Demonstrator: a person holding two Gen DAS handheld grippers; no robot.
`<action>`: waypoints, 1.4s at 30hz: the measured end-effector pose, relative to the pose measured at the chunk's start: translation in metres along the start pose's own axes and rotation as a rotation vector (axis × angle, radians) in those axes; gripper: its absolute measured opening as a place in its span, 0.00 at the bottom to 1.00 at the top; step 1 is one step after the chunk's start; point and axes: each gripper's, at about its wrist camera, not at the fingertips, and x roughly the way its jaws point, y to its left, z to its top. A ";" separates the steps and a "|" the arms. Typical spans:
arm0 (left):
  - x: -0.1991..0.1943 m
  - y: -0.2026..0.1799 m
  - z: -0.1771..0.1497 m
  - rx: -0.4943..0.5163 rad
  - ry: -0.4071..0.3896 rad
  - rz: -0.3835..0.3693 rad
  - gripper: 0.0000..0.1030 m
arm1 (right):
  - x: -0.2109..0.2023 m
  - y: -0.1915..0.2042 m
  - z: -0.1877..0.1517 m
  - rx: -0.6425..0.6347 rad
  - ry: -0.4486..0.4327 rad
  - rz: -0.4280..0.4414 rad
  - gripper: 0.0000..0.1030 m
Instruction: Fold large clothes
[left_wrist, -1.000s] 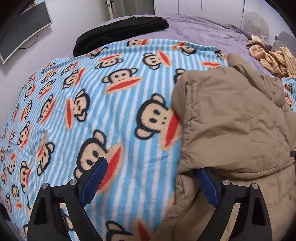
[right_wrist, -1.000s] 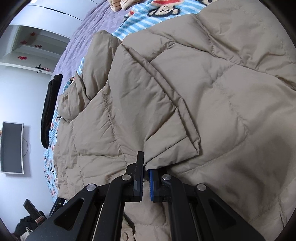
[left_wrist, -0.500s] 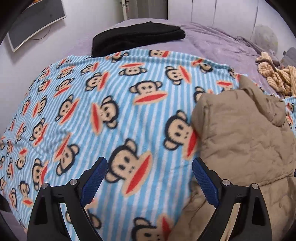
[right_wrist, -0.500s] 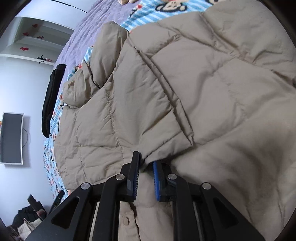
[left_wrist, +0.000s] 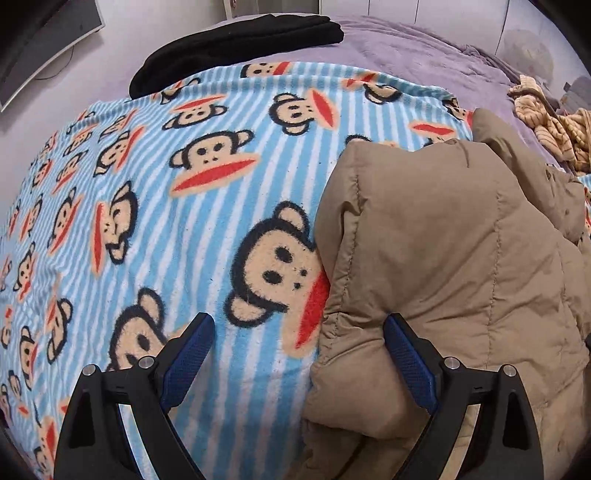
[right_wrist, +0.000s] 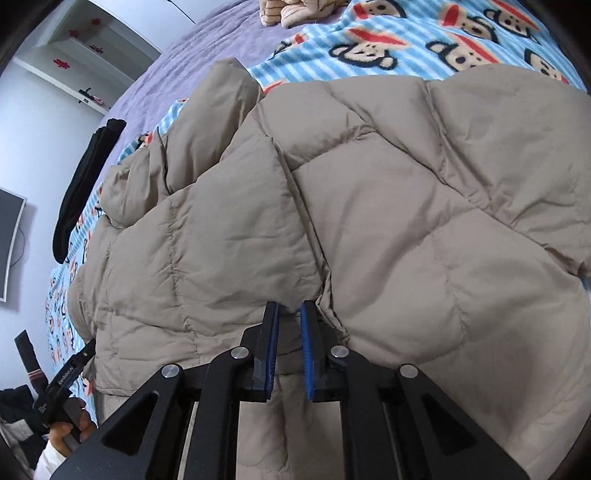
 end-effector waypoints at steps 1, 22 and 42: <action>-0.007 0.000 0.000 0.010 -0.003 0.002 0.91 | -0.004 -0.001 0.000 0.009 -0.005 -0.009 0.08; -0.094 -0.118 -0.038 0.309 -0.012 -0.270 1.00 | -0.092 -0.037 -0.097 0.274 -0.002 0.030 0.29; -0.101 -0.300 -0.070 0.345 0.067 -0.233 1.00 | -0.160 -0.270 0.018 0.555 -0.254 0.084 0.85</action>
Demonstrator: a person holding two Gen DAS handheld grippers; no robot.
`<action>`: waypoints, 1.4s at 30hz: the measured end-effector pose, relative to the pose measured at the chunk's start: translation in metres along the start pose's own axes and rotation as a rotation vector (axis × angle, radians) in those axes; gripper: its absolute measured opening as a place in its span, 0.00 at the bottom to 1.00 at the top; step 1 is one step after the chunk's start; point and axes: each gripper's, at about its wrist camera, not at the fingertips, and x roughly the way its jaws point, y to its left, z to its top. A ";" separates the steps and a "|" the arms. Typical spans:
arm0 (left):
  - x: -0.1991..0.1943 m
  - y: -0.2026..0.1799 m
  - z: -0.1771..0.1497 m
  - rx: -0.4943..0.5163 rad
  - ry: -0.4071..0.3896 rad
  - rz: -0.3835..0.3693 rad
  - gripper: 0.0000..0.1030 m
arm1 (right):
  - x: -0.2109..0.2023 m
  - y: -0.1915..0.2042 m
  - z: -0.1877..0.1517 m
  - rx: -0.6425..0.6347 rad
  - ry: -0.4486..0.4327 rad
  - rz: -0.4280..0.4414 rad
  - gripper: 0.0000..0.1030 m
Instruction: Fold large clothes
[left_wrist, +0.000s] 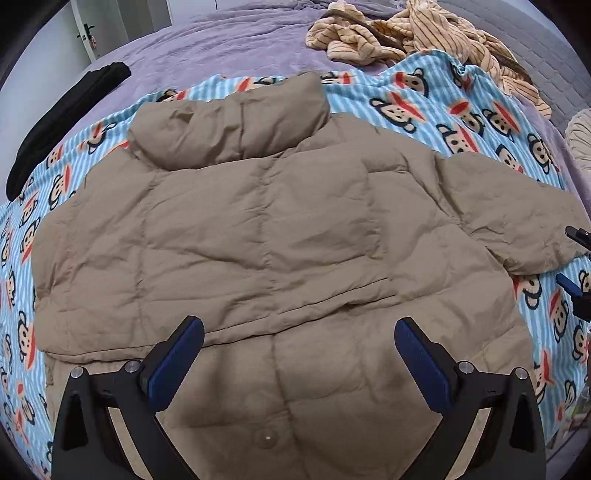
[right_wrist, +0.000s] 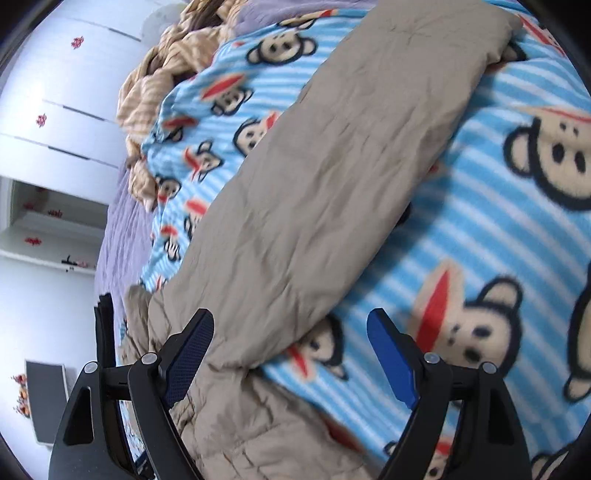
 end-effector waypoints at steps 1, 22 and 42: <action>0.000 -0.007 0.002 0.005 -0.004 -0.001 1.00 | 0.000 -0.008 0.011 0.030 -0.003 0.007 0.85; -0.008 0.010 0.019 -0.081 -0.058 0.045 1.00 | 0.030 -0.047 0.097 0.387 0.013 0.392 0.07; -0.022 0.148 -0.007 -0.239 -0.104 0.126 1.00 | 0.091 0.277 -0.119 -0.798 0.195 0.246 0.07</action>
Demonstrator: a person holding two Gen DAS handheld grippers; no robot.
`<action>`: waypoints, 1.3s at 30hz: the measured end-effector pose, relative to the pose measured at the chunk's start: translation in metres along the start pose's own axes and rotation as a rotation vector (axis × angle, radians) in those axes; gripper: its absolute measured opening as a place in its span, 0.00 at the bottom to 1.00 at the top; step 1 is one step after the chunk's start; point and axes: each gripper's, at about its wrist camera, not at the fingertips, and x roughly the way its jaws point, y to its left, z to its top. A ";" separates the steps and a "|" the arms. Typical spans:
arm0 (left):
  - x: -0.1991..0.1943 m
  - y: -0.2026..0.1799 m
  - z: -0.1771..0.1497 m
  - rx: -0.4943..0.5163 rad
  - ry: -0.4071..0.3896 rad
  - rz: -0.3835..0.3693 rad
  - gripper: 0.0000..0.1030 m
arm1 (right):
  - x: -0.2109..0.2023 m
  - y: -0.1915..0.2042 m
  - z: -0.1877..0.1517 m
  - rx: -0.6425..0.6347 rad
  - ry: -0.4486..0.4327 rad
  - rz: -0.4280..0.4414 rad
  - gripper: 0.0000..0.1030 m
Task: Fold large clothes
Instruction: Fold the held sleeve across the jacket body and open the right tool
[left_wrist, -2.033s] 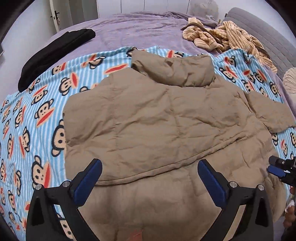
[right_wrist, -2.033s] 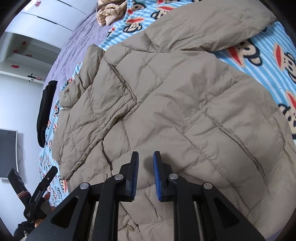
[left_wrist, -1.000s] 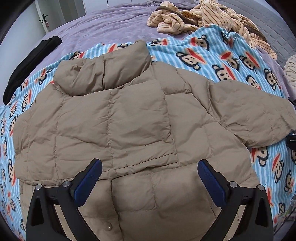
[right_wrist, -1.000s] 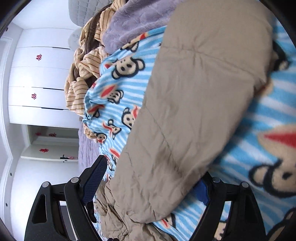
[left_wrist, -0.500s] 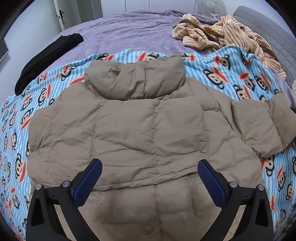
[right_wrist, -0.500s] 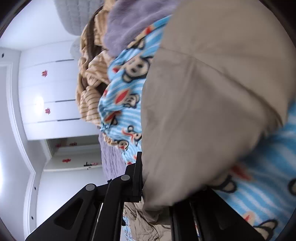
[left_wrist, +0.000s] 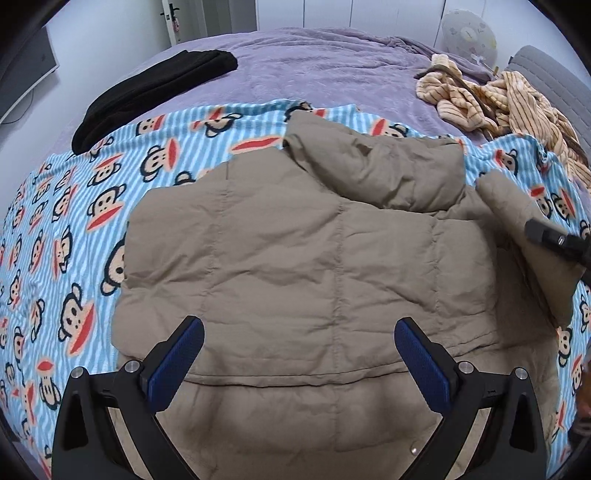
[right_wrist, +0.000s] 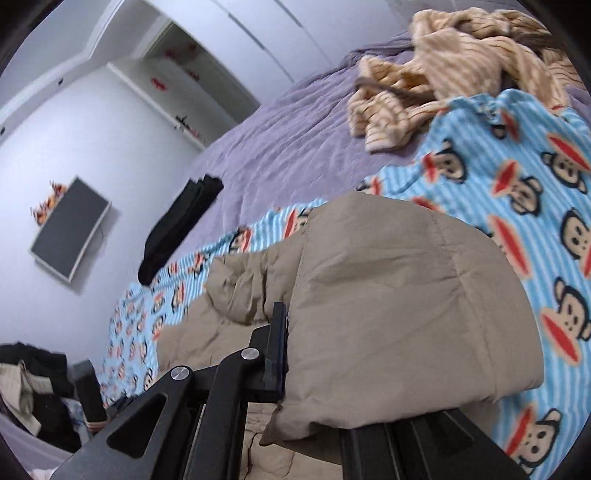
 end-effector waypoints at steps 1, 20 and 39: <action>0.002 0.006 0.000 -0.009 0.002 0.003 1.00 | 0.013 0.005 -0.010 -0.013 0.030 -0.013 0.07; 0.027 -0.019 0.017 -0.013 0.014 -0.138 1.00 | -0.007 -0.078 -0.075 0.477 0.042 0.036 0.75; 0.029 0.079 0.031 -0.267 0.042 -0.434 1.00 | 0.068 0.087 -0.047 -0.250 0.090 -0.090 0.08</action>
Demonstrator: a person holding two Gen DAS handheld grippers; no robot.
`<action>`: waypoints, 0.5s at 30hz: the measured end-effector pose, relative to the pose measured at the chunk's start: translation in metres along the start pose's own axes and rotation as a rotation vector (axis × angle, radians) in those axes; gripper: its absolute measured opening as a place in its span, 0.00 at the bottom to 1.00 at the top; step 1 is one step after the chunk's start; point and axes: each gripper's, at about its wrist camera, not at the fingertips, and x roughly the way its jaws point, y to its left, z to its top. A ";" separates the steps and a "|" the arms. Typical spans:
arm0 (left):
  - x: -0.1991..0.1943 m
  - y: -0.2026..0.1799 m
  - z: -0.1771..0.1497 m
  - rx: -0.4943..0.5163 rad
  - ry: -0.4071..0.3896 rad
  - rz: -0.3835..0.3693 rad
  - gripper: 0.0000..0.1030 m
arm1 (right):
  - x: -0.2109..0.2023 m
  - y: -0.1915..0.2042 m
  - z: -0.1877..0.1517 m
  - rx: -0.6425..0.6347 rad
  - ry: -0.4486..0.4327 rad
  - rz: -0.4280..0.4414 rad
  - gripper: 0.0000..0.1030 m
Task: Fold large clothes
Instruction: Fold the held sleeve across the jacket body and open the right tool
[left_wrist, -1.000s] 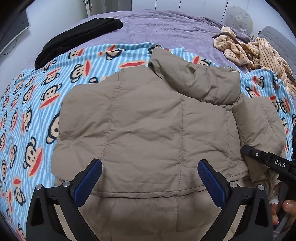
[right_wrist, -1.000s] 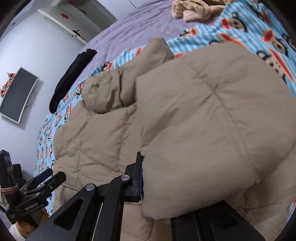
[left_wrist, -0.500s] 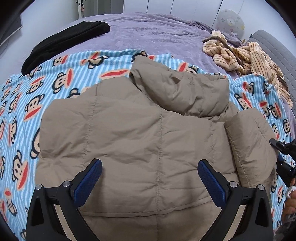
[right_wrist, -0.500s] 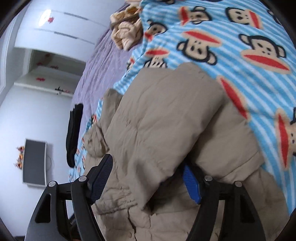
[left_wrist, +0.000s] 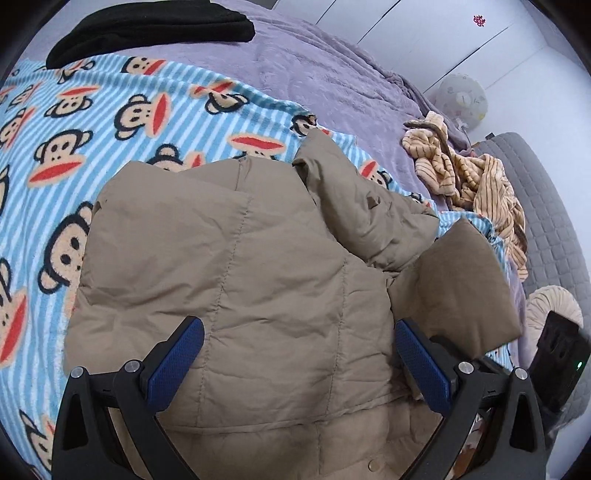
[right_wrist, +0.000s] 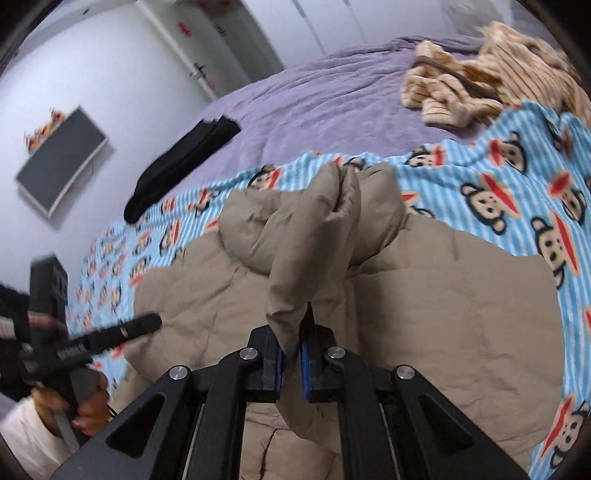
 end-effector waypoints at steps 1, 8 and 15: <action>0.000 0.002 0.000 -0.006 0.007 -0.019 1.00 | 0.006 0.008 -0.011 -0.037 0.019 -0.002 0.08; 0.011 -0.004 0.000 -0.040 0.086 -0.221 1.00 | 0.048 0.050 -0.052 -0.190 0.180 0.009 0.09; 0.041 -0.025 -0.006 0.011 0.162 -0.217 1.00 | 0.008 0.009 -0.053 -0.038 0.178 0.049 0.68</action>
